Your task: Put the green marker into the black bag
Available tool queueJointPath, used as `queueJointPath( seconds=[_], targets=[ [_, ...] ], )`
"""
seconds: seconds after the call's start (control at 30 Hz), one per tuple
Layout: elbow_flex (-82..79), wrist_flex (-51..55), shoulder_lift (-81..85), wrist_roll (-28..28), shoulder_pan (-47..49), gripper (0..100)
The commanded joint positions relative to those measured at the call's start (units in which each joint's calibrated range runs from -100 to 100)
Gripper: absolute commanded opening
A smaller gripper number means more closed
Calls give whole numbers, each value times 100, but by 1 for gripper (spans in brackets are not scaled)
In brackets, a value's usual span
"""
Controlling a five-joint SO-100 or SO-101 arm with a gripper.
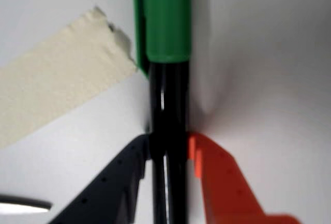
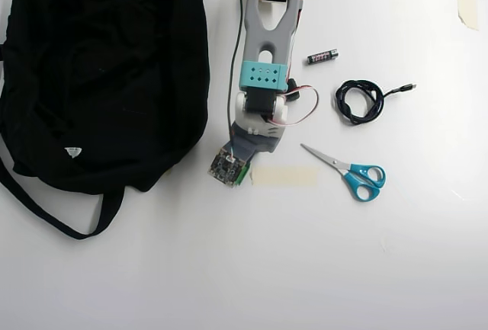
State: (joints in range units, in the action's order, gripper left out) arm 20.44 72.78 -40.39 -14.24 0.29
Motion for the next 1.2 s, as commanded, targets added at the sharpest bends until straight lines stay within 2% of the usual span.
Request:
queueJointPath(
  seconds=[0.0,0.6,0.83,1.17],
  targets=[
    [49,-60,31,-3,23,2],
    [328,61,114,60,75,2],
    [867,646,114,186,90,2],
    [1801,1491,122,690,83,2]
  ],
)
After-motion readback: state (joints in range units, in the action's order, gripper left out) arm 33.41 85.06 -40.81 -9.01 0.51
